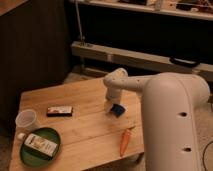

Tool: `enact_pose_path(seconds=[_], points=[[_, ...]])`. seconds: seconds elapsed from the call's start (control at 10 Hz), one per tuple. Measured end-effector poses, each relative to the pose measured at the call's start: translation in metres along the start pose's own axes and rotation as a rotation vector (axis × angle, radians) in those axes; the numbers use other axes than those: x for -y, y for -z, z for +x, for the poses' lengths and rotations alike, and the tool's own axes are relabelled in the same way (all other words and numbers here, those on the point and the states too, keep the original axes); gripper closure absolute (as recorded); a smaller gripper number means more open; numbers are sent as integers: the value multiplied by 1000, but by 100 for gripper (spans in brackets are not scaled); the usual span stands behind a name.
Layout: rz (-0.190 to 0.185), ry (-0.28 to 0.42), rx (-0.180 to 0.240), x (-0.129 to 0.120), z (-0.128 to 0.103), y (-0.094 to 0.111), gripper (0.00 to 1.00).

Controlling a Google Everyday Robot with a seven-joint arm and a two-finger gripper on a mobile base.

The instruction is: Place the white sponge in the ceramic cup

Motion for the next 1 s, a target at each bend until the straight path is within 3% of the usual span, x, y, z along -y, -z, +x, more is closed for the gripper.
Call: enact_pose_path(seconds=[0.2, 0.7, 0.8, 1.0], points=[[0, -1, -3, 2, -4, -7, 40], [16, -3, 34, 5, -16, 1, 87], [17, -4, 52, 5, -19, 7, 95], [6, 0, 146, 2, -39, 43, 100]])
